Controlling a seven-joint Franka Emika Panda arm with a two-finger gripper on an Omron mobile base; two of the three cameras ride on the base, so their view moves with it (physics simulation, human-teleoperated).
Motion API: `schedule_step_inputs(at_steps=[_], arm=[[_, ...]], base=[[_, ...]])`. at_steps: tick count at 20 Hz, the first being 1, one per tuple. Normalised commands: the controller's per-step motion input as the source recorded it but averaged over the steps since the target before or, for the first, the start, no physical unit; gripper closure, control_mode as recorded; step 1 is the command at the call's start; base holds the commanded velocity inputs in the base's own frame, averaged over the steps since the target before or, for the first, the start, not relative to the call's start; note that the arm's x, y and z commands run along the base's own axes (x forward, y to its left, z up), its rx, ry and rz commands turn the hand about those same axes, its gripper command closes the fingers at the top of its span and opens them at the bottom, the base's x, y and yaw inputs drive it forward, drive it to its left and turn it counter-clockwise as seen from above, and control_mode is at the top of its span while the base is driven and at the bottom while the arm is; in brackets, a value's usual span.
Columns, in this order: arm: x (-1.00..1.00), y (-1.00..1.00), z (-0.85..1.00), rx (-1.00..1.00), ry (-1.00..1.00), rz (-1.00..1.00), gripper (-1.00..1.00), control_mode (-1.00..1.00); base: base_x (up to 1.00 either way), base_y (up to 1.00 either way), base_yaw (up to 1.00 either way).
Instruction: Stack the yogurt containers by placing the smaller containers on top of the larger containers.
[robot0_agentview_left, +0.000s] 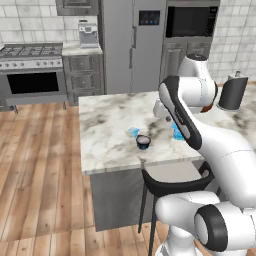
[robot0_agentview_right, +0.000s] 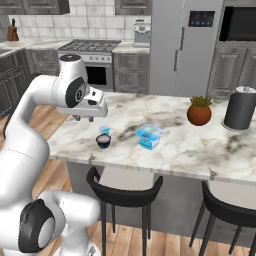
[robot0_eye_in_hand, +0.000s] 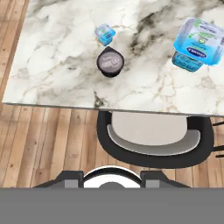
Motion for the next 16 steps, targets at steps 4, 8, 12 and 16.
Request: schedule_step_inputs(at_steps=[4,8,12,16], arm=[[0.0,0.0,-0.19,0.0,0.0,-0.01,-1.0,-1.0],[-0.01,0.0,-0.47,0.0,0.0,-0.04,-1.0,-1.0],[0.0,0.0,-0.35,0.06,0.0,-0.07,-1.0,-1.0],[-0.02,0.0,-0.19,0.15,0.0,-0.13,-1.0,-1.0]], base=[[0.0,0.0,0.0],[0.0,0.0,0.0],[0.0,0.0,0.0],[0.0,0.0,0.0]])
